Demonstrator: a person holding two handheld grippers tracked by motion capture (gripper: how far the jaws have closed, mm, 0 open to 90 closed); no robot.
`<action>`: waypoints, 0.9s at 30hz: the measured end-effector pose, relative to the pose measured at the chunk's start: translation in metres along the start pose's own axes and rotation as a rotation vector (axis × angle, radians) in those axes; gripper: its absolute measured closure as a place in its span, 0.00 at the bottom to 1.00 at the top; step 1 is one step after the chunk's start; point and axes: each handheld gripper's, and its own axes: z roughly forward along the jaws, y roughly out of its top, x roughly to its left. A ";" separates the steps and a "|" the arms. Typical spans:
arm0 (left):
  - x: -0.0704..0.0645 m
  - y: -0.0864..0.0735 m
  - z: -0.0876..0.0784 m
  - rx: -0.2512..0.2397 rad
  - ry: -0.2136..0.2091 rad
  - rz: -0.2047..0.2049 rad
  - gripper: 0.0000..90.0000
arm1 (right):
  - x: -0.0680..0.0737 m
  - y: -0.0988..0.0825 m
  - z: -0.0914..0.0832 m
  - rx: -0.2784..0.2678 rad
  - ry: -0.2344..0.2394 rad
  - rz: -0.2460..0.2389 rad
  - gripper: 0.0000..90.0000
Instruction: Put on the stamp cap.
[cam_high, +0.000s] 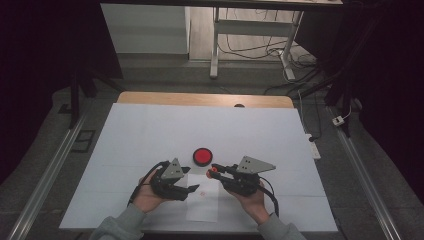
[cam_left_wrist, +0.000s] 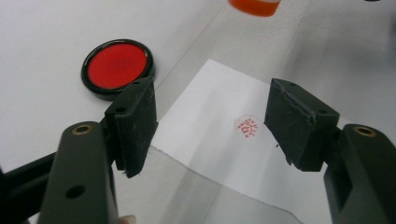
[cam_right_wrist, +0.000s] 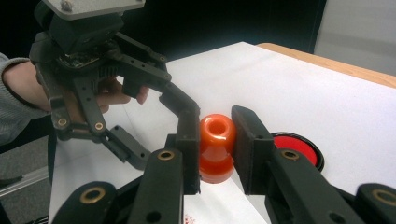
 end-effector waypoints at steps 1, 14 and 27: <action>0.001 -0.001 -0.001 0.001 0.002 -0.004 0.38 | 0.000 0.000 0.000 -0.001 0.000 0.000 0.80; 0.001 -0.010 -0.012 -0.016 0.035 -0.024 0.38 | -0.004 0.001 -0.004 -0.005 -0.011 0.007 0.80; 0.009 -0.048 -0.038 -0.011 0.094 -0.109 0.39 | -0.008 0.001 -0.007 -0.009 -0.029 0.010 0.80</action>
